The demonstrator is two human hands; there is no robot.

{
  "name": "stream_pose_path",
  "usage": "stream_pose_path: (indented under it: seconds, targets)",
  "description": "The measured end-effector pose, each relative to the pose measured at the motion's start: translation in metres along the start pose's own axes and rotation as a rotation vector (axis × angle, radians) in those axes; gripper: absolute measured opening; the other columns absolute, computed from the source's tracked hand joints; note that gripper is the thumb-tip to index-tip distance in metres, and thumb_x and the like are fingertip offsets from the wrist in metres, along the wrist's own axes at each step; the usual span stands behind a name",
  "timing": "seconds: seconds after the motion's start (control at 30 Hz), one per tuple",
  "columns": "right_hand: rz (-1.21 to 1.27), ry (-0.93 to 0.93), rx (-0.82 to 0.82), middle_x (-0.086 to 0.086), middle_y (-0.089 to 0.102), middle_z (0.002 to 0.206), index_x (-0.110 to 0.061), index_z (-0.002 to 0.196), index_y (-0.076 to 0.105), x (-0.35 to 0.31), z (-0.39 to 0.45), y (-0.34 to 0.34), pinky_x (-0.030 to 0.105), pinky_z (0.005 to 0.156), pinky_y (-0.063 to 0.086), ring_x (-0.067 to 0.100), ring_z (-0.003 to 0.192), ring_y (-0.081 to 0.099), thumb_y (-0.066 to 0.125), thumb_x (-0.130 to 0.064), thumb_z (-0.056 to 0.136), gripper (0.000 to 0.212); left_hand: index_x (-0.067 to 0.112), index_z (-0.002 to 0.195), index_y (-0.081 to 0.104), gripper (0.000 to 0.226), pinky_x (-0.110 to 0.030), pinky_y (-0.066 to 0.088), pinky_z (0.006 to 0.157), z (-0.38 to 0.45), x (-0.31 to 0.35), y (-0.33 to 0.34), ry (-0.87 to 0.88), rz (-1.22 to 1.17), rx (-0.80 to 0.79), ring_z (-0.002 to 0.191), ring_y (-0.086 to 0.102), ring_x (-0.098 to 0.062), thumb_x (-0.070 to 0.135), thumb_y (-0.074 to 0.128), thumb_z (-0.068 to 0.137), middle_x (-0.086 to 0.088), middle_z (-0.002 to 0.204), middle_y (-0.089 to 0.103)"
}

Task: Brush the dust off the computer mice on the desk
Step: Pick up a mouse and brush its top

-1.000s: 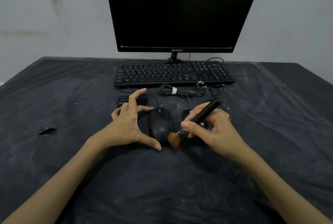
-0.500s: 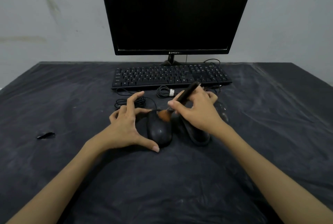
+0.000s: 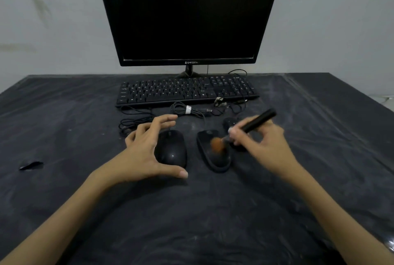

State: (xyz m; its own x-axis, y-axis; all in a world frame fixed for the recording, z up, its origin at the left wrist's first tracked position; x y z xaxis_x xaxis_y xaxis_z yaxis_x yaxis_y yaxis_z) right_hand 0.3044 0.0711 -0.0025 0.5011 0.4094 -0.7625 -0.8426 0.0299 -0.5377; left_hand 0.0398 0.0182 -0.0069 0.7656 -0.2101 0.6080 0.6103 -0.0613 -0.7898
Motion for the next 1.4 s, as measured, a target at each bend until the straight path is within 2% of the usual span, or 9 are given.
stream_pose_path:
  seconds: [0.1, 0.3, 0.53, 0.67, 0.83, 0.9, 1.03, 1.17, 1.4]
  targets:
    - [0.06, -0.014, -0.071, -0.007, 0.067, 0.079, -0.029, 0.073, 0.069, 0.002, -0.016, -0.009, 0.056, 0.097, 0.042, 0.018, 0.088, 0.066, 0.064, -0.057, 0.077, 0.028, 0.057, 0.129, 0.015, 0.104, -0.031, 0.006, 0.106, 0.006, 0.006, 0.005, 0.0, 0.01, 0.005, 0.131, 0.016, 0.002, 0.079, 0.068, 0.042, 0.03, 0.141, 0.033]
    - [0.13, 0.014, 0.212, -0.004, 0.064, 0.065, -0.024, 0.067, 0.065, 0.013, 0.0, -0.036, 0.053, 0.097, 0.044, 0.013, 0.076, 0.064, 0.062, -0.051, 0.079, 0.029, 0.051, 0.131, 0.018, 0.095, -0.031, 0.004, 0.105, 0.032, 0.039, 0.024, 0.084, 0.109, 0.01, 0.129, 0.016, 0.002, 0.079, 0.064, 0.052, 0.025, 0.137, 0.04]
    - [0.202, 0.09, 0.37, -0.006, 0.067, 0.063, -0.034, 0.07, 0.066, 0.03, 0.024, -0.033, 0.056, 0.1, 0.042, 0.019, 0.086, 0.067, 0.061, -0.058, 0.078, 0.026, 0.042, 0.137, 0.011, 0.102, -0.049, -0.006, 0.112, 0.069, 0.069, 0.055, 0.124, 0.329, -0.122, 0.136, 0.017, -0.013, 0.083, 0.059, 0.056, 0.013, 0.13, 0.052]
    - [0.26, 0.137, 0.4, -0.01, 0.067, 0.06, -0.034, 0.071, 0.067, 0.041, 0.024, -0.037, 0.055, 0.098, 0.044, 0.015, 0.082, 0.066, 0.063, -0.053, 0.08, 0.022, 0.045, 0.136, 0.007, 0.107, -0.046, -0.008, 0.11, 0.07, 0.063, 0.048, 0.073, 0.33, -0.163, 0.135, 0.019, -0.012, 0.075, 0.068, 0.054, 0.017, 0.128, 0.052]
    - [0.442, 0.235, 0.4, -0.005, 0.062, 0.061, -0.017, 0.08, 0.069, 0.049, 0.029, -0.037, 0.017, 0.073, 0.048, 0.011, 0.071, 0.059, 0.063, -0.034, 0.089, 0.021, 0.048, 0.136, 0.004, 0.112, -0.047, -0.009, 0.111, 0.065, 0.054, 0.033, 0.013, 0.275, -0.245, 0.135, 0.015, -0.006, 0.064, 0.078, 0.054, 0.026, 0.13, 0.047]
    - [0.489, 0.274, 0.402, -0.003, 0.059, 0.061, -0.012, 0.083, 0.068, 0.051, 0.032, -0.035, 0.01, 0.066, 0.045, 0.004, 0.066, 0.058, 0.062, -0.031, 0.091, 0.022, 0.047, 0.137, 0.007, 0.108, -0.047, -0.008, 0.112, 0.068, 0.057, 0.032, 0.013, 0.265, -0.246, 0.135, 0.014, -0.005, 0.064, 0.077, 0.056, 0.023, 0.132, 0.046]
    - [0.553, 0.34, 0.396, -0.002, 0.058, 0.062, -0.01, 0.087, 0.068, 0.055, 0.03, -0.032, 0.015, 0.072, 0.041, -0.001, 0.066, 0.058, 0.06, -0.03, 0.092, 0.022, 0.042, 0.137, 0.016, 0.098, -0.043, -0.001, 0.111, 0.086, 0.072, 0.041, 0.031, 0.185, -0.151, 0.136, 0.018, -0.01, 0.064, 0.074, 0.06, 0.017, 0.138, 0.041]
    - [0.575, 0.366, 0.443, -0.001, 0.058, 0.063, -0.011, 0.086, 0.068, 0.059, 0.03, -0.034, 0.015, 0.074, 0.04, 0.005, 0.071, 0.059, 0.061, -0.03, 0.092, 0.021, 0.038, 0.142, 0.008, 0.115, -0.041, 0.002, 0.11, 0.105, 0.087, 0.06, 0.039, 0.174, -0.14, 0.137, 0.017, -0.015, 0.065, 0.078, 0.053, 0.007, 0.148, 0.033]
    - [0.577, 0.399, 0.472, 0.0, 0.061, 0.067, -0.019, 0.08, 0.067, 0.062, 0.03, -0.043, 0.017, 0.075, 0.041, 0.008, 0.078, 0.061, 0.063, -0.033, 0.09, 0.018, 0.041, 0.14, -0.001, 0.126, -0.046, -0.006, 0.11, 0.119, 0.092, 0.074, 0.044, 0.205, -0.134, 0.135, 0.018, -0.017, 0.063, 0.081, 0.048, 0.006, 0.137, 0.047]
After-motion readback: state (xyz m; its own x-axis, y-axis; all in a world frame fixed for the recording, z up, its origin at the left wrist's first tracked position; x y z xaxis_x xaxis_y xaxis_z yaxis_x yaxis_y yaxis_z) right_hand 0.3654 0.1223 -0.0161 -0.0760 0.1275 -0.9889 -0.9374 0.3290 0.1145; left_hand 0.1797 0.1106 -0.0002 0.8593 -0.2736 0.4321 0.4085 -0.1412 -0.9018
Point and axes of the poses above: each hand's wrist, its own z-axis towards the middle knuckle, its own y-axis out of the palm, x = y × z, the point moved 1 cm from there along z, towards the middle knuckle
